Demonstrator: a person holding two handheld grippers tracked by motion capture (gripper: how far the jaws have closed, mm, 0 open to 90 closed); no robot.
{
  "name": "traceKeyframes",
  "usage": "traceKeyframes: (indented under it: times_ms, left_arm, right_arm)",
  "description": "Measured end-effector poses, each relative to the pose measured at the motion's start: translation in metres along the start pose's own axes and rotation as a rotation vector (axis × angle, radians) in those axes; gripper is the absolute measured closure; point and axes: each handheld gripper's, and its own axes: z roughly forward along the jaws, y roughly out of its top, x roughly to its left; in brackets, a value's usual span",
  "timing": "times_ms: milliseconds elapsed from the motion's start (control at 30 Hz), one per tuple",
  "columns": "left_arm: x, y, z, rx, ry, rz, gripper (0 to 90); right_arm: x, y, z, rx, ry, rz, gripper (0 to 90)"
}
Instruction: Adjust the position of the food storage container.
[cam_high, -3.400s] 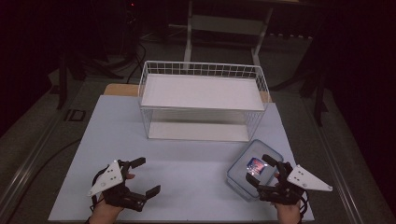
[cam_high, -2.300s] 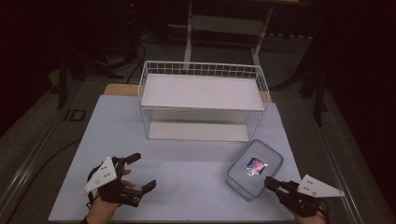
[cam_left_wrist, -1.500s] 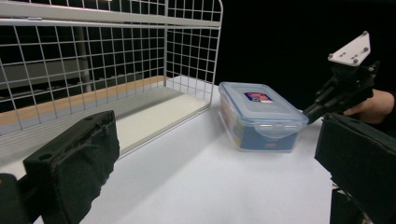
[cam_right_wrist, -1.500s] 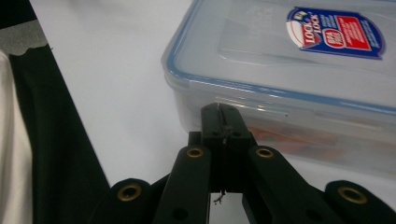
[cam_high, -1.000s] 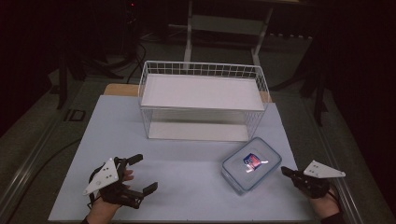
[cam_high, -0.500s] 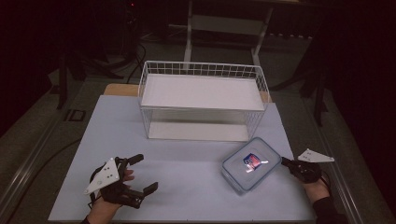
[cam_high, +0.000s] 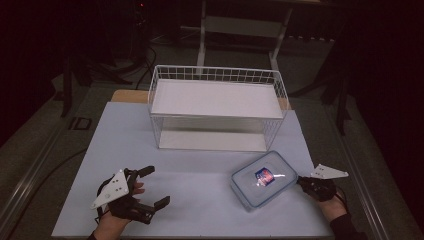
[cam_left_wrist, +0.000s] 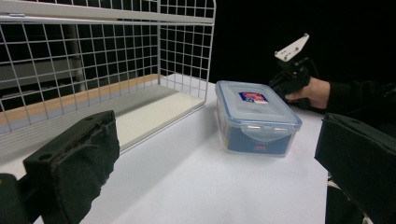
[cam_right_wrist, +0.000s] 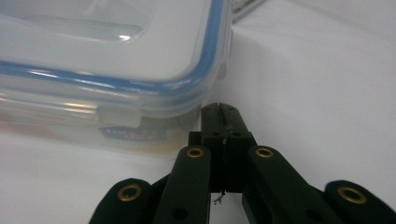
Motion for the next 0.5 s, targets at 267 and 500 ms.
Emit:
traceKeyframes:
  times_ms: [267, 500]
  left_arm:
    - [0.0, 0.0, 0.001, 0.002, 0.0, 0.001, 0.0]
    - [0.0, 0.0, 0.001, 0.003, 0.0, 0.002, 0.0]
  right_arm:
    - [0.034, -0.003, -0.001, 0.009, 0.105, -0.041, 90.0]
    - [0.052, 0.004, 0.003, 0.021, 0.184, -0.084, 90.0]
